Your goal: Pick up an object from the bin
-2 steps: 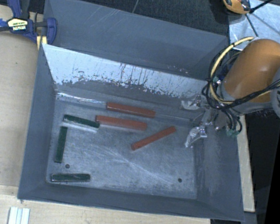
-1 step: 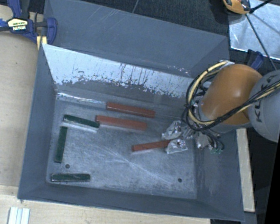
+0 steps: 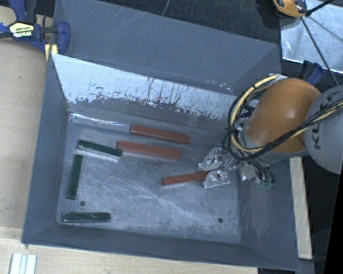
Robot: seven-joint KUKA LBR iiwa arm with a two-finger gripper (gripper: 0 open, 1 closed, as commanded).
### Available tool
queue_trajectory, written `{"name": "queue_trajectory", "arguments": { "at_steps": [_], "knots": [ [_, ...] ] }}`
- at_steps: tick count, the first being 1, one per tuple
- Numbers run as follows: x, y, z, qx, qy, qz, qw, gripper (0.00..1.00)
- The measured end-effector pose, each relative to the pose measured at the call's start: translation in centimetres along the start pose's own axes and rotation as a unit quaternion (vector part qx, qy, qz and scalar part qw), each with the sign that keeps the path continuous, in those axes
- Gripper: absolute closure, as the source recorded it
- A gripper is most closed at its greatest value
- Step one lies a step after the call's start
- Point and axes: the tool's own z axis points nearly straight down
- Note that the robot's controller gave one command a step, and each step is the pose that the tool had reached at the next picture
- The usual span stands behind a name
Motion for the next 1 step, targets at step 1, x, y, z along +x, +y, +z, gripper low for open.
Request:
{"name": "queue_trajectory", "arguments": {
  "at_steps": [1],
  "knots": [
    [-1.56, -1.39, -13.67, 0.0, -0.0005, -0.037, 0.9993, 1.0]
  ]
}}
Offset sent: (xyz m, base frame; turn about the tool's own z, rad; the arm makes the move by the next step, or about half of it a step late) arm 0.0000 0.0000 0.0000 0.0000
